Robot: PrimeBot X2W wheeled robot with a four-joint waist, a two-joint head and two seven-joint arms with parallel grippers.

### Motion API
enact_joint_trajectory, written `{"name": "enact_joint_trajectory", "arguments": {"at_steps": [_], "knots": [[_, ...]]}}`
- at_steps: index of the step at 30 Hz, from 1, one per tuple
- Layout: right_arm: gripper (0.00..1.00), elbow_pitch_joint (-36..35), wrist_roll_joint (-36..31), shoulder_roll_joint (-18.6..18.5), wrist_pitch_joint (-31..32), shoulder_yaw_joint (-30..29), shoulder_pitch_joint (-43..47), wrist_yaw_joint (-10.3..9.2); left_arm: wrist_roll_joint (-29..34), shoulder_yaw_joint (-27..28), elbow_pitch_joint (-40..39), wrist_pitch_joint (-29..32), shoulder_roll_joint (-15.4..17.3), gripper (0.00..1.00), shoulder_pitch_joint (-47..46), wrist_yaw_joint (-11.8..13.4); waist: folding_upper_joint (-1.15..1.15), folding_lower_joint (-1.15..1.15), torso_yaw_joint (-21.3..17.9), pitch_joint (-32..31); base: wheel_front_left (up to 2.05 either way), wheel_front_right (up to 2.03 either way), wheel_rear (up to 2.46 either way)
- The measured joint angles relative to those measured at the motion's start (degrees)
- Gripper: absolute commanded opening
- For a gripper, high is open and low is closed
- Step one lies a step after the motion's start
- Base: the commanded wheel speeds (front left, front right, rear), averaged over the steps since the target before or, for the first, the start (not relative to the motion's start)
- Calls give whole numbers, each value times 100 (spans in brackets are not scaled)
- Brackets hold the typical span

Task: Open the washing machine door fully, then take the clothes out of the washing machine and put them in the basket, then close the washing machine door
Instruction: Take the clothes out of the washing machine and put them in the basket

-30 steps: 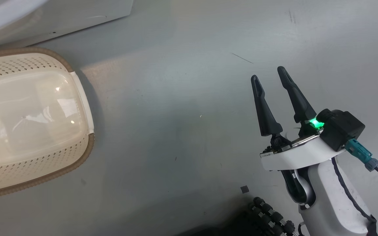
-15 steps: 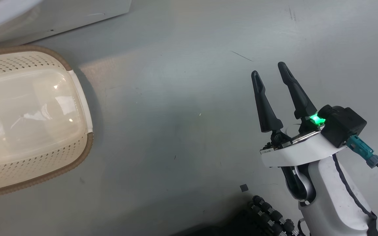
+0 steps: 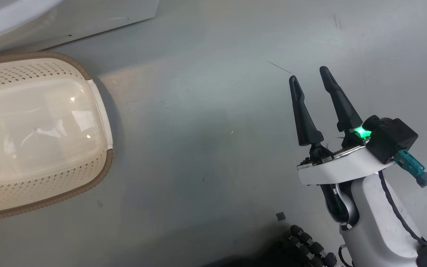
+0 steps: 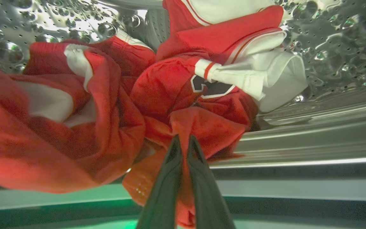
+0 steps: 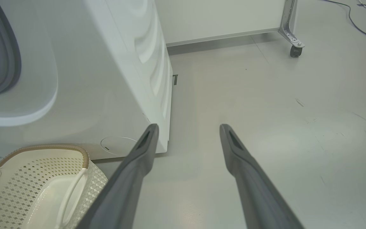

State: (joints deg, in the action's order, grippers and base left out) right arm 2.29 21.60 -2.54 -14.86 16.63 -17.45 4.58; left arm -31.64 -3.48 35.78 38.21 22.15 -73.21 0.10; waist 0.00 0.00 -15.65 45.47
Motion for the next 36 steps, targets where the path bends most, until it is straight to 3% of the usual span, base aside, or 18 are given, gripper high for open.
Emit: {"name": "enact_joint_trajectory", "arguments": {"at_steps": [14, 24, 36], "knots": [[100, 111, -146, -1, 0, -79, -1, 1, -155, 83, -132, -1225, -253, 0, 768, -449, 0, -1, 191, -298, 0, 0, 0], [100, 177, -269, -3, 0, -148, 36, 4, -27, 41, -367, -2353, -382, 0, 1450, -522, 0, 0, 339, -621, 0, 0, 0], [100, 224, -458, -8, 0, -259, 246, 4, 209, -122, -728, -3661, -836, 0, 2241, -571, 0, 0, 561, -1130, 0, 0, 0]]}}
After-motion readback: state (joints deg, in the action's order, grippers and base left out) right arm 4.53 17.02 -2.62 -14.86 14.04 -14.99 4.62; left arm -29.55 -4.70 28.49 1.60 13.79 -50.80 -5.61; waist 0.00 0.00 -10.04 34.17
